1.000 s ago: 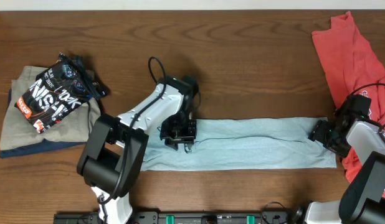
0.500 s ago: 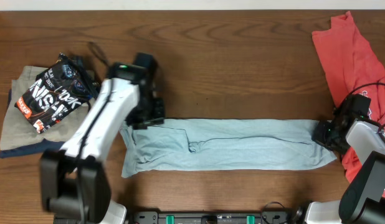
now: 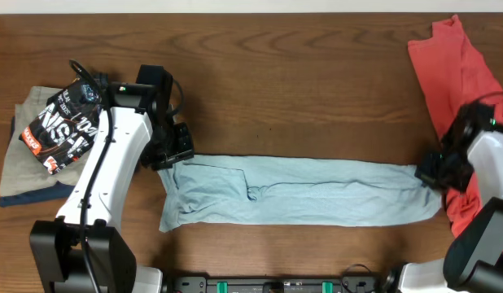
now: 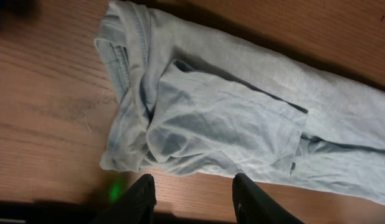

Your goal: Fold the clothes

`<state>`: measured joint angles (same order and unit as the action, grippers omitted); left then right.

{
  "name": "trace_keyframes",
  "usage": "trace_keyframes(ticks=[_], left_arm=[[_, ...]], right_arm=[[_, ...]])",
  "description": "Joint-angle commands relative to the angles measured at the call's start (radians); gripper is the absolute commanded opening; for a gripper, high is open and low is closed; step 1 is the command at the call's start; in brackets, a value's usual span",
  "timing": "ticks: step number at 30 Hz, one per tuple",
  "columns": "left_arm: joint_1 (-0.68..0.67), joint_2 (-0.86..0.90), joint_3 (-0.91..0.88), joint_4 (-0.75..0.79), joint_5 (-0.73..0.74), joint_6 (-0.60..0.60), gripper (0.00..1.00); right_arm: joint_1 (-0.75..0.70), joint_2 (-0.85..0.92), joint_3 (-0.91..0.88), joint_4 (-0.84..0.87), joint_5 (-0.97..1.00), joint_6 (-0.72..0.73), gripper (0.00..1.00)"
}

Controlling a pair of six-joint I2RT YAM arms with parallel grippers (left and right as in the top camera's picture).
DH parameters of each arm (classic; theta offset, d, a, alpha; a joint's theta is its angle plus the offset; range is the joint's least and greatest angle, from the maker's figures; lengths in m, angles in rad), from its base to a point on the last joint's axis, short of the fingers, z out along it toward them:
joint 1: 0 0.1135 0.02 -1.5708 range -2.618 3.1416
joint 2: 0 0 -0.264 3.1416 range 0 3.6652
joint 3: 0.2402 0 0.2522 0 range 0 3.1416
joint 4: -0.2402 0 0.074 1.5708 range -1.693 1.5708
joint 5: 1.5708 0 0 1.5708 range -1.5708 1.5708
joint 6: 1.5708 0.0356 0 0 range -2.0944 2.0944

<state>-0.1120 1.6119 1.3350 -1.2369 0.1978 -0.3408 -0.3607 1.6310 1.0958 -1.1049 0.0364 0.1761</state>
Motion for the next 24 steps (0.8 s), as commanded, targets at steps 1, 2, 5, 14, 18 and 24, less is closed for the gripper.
trace_keyframes(ticks=[1,2,5,14,18,24], left_arm=[[0.002,-0.014,0.012,-0.004,-0.012,0.007,0.42],[0.002,-0.014,0.012,-0.004,-0.012,0.007,0.42],[0.002,-0.014,0.012,-0.005,-0.012,0.007,0.43],[0.002,-0.014,0.011,-0.005,-0.012,0.007,0.43],[0.002,-0.014,0.011,-0.005,-0.012,0.007,0.43],[0.002,-0.014,0.011,-0.005,-0.012,0.007,0.43]], right_arm=[[0.084,-0.003,0.036,-0.058,-0.045,-0.013,0.01],[0.109,-0.003,0.035,-0.073,-0.064,-0.013,0.01],[0.209,-0.002,0.033,-0.091,-0.114,0.018,0.01],[0.503,-0.002,0.033,-0.044,-0.159,0.193,0.01],[0.623,-0.002,0.033,-0.006,-0.161,0.283,0.02],[0.742,-0.002,0.033,0.095,-0.247,0.299,0.10]])
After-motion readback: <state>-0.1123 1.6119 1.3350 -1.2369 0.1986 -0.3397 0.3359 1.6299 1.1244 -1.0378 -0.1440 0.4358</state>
